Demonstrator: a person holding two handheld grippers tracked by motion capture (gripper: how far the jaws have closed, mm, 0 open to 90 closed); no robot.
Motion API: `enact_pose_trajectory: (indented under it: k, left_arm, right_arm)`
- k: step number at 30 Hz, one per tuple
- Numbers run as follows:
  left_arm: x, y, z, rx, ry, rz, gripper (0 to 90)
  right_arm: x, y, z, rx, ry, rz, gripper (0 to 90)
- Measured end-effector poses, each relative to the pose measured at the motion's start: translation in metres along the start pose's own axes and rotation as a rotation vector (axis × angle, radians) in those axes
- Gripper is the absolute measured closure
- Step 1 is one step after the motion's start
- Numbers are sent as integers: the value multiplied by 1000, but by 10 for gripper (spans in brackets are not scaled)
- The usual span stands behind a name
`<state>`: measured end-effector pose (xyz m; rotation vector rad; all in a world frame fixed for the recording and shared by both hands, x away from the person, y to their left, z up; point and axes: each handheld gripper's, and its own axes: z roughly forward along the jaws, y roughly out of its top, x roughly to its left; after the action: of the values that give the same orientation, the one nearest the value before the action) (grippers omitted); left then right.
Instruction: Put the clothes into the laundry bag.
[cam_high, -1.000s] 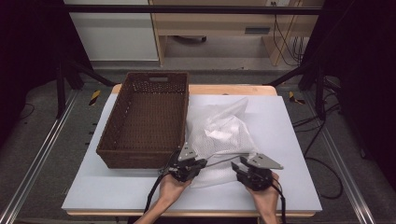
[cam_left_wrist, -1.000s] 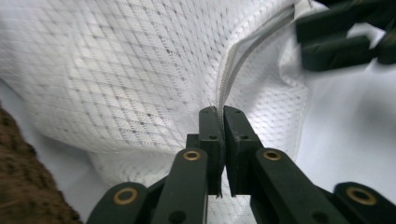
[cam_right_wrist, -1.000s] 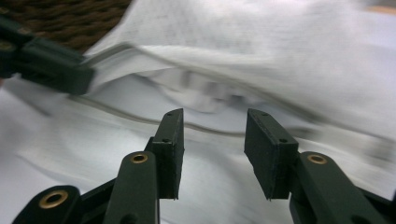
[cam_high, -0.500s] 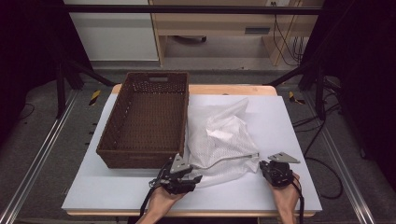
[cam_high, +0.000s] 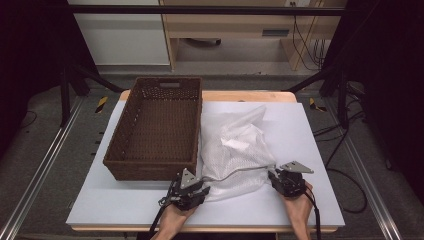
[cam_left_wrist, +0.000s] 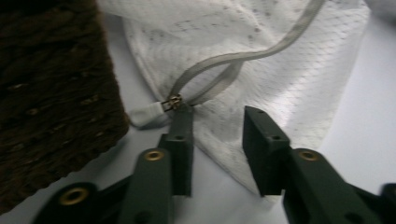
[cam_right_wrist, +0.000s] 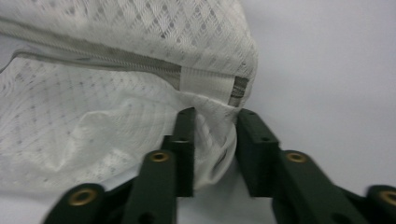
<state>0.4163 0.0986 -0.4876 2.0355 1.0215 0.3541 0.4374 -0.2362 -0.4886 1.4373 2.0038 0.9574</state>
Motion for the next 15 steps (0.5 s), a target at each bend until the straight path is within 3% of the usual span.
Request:
enact_pose_trajectory:
  k: [3, 6, 11, 13, 15]
  left_arm:
    - [1, 3, 0, 17, 24, 8, 801]
    - [7, 3, 0, 16, -4, 12, 870]
    - [13, 2, -3, 17, -30, 36, 885]
    - [17, 2, -9, 6, -43, 26, 887]
    - [18, 2, -16, -9, -43, 42, 886]
  right_arm:
    - [1, 0, -3, 16, 21, 2, 844]
    - [-2, -1, -9, 27, 44, 25, 853]
    - [-15, -9, -25, -6, 77, 34, 847]
    - [-20, -12, -29, -1, 88, 35, 844]
    - [-25, -17, -29, 24, 95, 22, 839]
